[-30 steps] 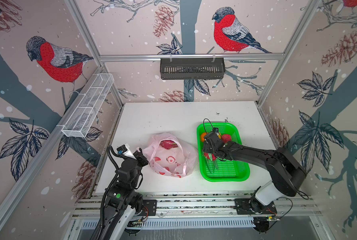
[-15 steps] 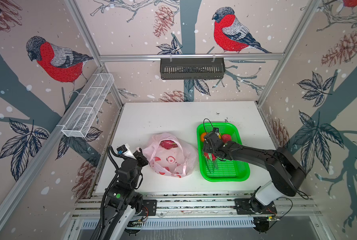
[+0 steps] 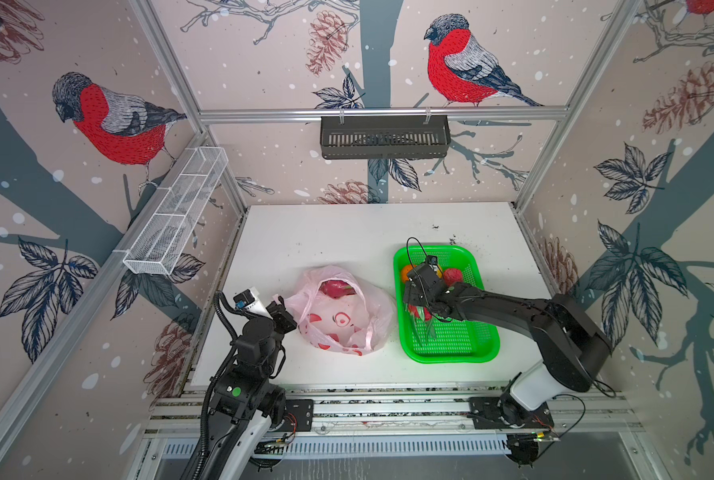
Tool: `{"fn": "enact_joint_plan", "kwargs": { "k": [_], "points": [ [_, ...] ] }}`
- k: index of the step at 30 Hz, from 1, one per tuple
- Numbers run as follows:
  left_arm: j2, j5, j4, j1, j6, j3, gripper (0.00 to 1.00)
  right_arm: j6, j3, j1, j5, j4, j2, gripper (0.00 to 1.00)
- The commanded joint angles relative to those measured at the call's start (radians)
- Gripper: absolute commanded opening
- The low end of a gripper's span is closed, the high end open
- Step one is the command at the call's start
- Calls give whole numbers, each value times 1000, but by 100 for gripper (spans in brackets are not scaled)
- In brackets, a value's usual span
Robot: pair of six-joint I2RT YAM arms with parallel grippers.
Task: Untie the knot of the plastic bag and take out the fruit
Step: 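Lower the dragon fruit into the basket beside the orange fruit, then open the right gripper to release the dragon fruit in the basket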
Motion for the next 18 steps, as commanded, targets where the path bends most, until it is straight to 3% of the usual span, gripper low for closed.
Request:
{"fn": "enact_joint_plan", "kwargs": {
  "k": [1,18],
  "points": [
    [-2,0,10,-1,3,-1,0,12,-1,1,10,-3,-3,91],
    [-4,3,12,-1,4,-3,0,11,6,11,39,-26,-42,99]
  ]
}}
